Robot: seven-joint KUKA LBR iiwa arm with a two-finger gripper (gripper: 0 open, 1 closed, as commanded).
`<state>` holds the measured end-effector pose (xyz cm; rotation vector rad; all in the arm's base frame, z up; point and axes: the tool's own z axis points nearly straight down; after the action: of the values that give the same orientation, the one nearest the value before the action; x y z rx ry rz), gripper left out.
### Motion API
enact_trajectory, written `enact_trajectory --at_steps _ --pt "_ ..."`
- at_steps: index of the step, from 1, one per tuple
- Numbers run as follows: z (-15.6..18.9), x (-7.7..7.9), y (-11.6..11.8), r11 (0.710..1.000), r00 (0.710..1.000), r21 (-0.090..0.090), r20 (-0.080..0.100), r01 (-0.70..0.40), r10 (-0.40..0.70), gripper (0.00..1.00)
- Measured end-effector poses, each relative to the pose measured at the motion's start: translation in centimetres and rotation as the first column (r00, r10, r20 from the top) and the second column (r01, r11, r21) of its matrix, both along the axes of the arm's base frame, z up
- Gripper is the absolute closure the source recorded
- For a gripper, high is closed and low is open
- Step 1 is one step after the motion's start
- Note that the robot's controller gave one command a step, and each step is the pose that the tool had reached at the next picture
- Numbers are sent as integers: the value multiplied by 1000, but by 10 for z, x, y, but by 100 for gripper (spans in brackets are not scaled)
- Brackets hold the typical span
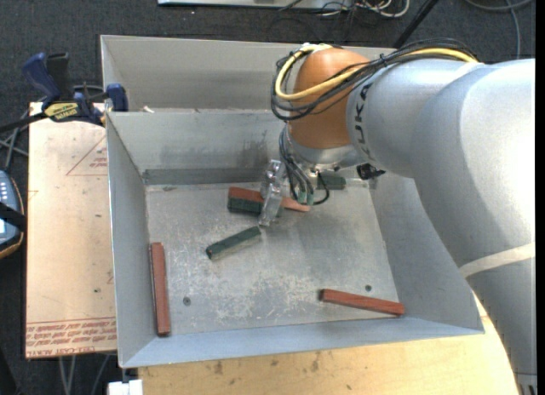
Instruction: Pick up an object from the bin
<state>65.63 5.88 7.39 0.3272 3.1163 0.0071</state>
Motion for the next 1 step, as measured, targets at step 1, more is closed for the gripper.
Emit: enact_trajectory --at_steps 1 --pt "2 0 0 1000 1000 0 -1 -1 1 100"
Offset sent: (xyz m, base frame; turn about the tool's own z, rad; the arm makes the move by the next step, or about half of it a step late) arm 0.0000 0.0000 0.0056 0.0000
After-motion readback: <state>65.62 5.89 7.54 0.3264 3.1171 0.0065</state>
